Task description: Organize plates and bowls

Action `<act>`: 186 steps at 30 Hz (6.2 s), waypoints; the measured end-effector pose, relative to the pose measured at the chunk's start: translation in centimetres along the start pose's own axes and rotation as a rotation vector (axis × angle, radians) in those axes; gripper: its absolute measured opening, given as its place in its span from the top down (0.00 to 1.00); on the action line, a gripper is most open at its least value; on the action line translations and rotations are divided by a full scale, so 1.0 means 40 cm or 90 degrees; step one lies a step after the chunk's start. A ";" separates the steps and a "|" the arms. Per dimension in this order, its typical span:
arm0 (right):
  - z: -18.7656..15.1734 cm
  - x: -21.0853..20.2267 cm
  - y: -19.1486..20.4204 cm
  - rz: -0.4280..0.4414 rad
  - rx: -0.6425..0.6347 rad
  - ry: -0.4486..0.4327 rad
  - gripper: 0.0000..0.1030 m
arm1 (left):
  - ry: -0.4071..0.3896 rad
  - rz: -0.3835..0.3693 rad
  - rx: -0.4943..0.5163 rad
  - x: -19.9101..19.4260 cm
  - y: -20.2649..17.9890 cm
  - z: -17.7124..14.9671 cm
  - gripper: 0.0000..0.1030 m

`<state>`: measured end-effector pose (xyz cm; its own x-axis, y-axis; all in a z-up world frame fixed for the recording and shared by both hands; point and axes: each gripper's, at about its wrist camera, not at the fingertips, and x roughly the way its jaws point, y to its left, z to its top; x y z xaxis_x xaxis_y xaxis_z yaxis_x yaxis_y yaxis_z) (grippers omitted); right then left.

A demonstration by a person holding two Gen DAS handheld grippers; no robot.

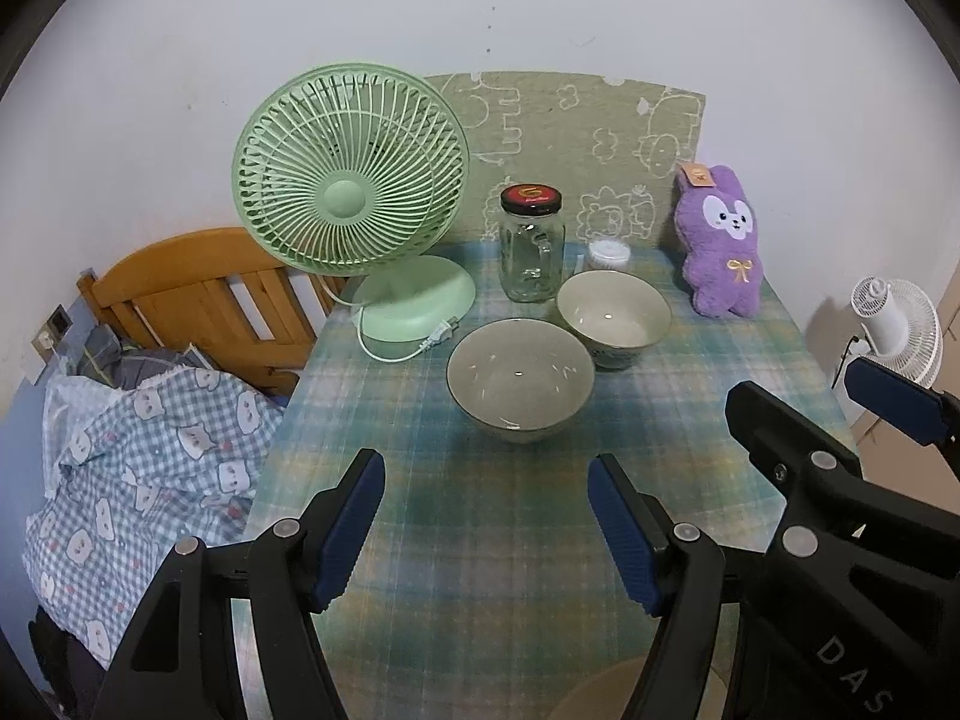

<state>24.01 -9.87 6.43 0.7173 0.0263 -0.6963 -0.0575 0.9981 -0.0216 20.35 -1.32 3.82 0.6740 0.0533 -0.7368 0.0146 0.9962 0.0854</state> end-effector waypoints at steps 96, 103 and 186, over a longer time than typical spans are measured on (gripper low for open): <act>0.087 0.621 0.050 -0.039 0.111 0.163 0.81 | 0.127 -0.066 0.045 0.554 0.067 0.119 0.86; 0.085 0.614 0.054 -0.039 0.107 0.169 0.81 | 0.133 -0.066 0.041 0.542 0.070 0.117 0.87; -0.095 0.000 -0.042 0.029 0.053 0.090 0.81 | 0.047 0.009 -0.040 -0.044 -0.071 -0.102 0.87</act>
<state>21.47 -11.74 3.75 0.6098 0.0700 -0.7894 -0.0268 0.9973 0.0678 16.10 -3.96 2.13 0.6171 0.0693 -0.7839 -0.0416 0.9976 0.0555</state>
